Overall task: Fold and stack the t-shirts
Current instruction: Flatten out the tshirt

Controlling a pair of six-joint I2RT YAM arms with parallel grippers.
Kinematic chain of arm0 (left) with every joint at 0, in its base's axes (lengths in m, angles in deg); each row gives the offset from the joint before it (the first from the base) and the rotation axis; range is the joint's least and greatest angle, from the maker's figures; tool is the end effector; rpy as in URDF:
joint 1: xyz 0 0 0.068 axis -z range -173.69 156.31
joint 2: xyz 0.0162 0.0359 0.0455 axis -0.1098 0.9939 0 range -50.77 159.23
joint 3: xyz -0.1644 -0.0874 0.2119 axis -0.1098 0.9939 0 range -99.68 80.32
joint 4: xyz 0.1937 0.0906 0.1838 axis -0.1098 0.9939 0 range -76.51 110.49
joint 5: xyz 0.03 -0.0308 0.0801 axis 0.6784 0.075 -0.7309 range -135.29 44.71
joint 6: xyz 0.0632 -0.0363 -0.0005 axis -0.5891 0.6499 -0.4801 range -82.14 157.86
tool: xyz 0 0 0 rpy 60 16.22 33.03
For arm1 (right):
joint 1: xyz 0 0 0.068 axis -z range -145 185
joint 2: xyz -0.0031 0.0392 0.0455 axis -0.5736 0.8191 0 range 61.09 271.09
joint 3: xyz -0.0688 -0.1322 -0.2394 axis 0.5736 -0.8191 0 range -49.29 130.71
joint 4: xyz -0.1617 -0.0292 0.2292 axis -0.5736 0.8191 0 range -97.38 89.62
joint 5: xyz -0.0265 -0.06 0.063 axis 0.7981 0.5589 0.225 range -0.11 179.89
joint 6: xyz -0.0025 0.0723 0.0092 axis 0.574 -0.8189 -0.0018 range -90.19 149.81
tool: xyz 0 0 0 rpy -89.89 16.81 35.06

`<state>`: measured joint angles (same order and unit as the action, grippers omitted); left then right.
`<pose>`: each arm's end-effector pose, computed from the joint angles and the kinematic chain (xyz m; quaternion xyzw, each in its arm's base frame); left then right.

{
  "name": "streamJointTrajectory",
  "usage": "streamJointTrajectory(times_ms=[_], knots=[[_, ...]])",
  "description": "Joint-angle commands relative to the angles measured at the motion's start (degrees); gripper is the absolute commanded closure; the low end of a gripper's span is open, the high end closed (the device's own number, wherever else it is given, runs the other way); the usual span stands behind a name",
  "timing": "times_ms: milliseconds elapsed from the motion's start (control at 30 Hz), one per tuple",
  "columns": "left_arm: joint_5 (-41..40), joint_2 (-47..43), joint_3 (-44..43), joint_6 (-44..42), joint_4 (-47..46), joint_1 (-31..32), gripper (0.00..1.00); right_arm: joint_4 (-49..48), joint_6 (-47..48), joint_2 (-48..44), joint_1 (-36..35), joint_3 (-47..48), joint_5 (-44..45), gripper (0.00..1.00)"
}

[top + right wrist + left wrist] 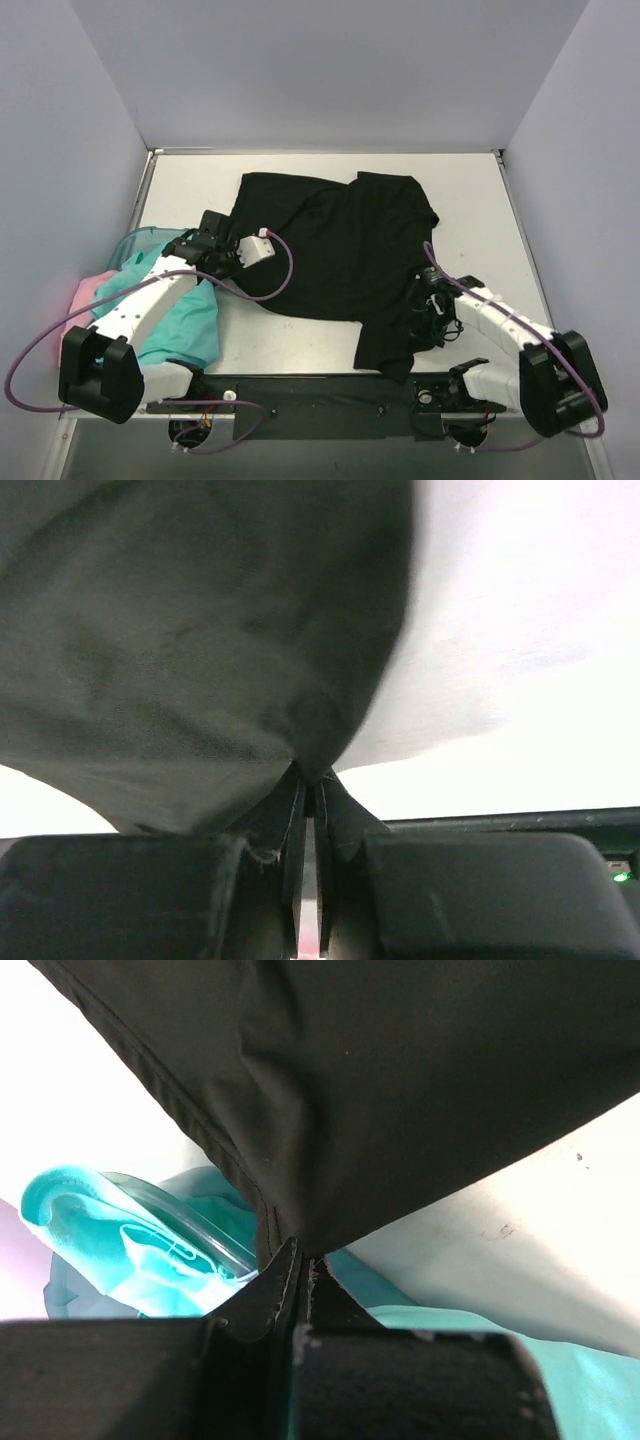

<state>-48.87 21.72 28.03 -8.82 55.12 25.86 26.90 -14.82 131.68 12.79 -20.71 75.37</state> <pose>0.2579 -0.0876 0.2201 0.5233 0.8161 0.0865 0.2293 0.1785 0.0893 0.1085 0.1767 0.9690 0.1700 0.0297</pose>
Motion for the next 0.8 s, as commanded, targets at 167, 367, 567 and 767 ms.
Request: streamJointTrajectory(times_ms=[167,367,567,767], knots=[[3.56,-8.58,-1.76,6.86,10.74,-0.48,1.00,15.18,-0.55,-24.96,9.12,2.62,0.38,1.00],[4.81,-11.41,-1.58,8.88,10.85,-0.57,1.00,18.46,1.97,-24.99,12.01,12.09,-1.30,1.00],[0.85,4.12,-18.59,6.07,-12.24,-1.79,1.00,-2.95,11.40,11.23,22.04,52.07,-5.59,1.00],[-2.40,41.28,-88.58,11.25,-13.77,-4.17,1.00,-9.01,5.18,52.13,26.51,133.36,-11.23,1.00]])
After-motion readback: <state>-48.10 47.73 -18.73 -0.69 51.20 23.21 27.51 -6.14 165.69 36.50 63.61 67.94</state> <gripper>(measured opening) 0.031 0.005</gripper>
